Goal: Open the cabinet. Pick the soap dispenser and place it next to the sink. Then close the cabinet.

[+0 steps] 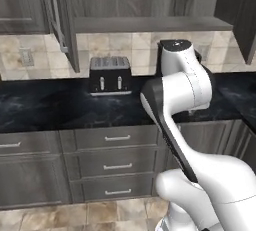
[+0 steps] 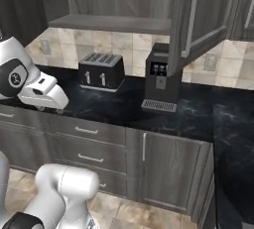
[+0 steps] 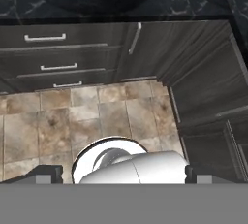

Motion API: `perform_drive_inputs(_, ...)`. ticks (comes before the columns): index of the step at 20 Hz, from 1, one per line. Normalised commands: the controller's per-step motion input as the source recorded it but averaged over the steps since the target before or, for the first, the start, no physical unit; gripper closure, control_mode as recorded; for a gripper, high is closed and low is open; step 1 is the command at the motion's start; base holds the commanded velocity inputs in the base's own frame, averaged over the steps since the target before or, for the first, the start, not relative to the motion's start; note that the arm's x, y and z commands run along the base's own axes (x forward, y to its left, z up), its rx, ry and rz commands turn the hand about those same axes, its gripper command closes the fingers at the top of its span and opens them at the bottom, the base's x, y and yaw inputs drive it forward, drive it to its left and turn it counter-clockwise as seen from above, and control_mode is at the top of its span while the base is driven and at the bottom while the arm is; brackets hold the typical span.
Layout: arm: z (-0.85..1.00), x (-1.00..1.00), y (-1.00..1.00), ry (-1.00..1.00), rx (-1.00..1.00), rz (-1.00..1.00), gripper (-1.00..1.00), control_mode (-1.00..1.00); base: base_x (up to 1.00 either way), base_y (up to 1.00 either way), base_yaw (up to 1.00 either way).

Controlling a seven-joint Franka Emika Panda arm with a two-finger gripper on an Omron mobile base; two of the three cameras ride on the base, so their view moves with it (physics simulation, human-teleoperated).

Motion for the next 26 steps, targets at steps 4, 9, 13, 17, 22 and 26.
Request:
perform_drive_inputs(4, 0.0, 0.0, 0.0, 0.0, 0.0, 0.0, -1.0, 1.0, 0.4, 0.0, -0.11)
perform_drive_inputs(9, 0.0, 0.0, 0.0, 0.0, 0.0, 0.0, -1.0, 1.0, 0.36, 0.0, -0.11)
perform_drive_inputs(13, 0.0, 0.0, 0.0, 0.0, 0.0, 0.0, -1.0, 1.0, 0.41, 0.03, -0.11)
perform_drive_inputs(17, 0.0, 0.0, 0.0, 0.0, 0.0, 0.0, -1.0, 1.0, 0.4, 0.16, -0.1)
perform_drive_inputs(22, 0.0, 0.0, 0.0, 0.0, 0.0, 0.0, -1.0, 1.0, 0.26, 0.4, -0.08)
perform_drive_inputs(26, 0.0, 0.0, 0.0, 0.0, 0.0, 0.0, -1.0, 1.0, 0.23, 0.31, -0.05)
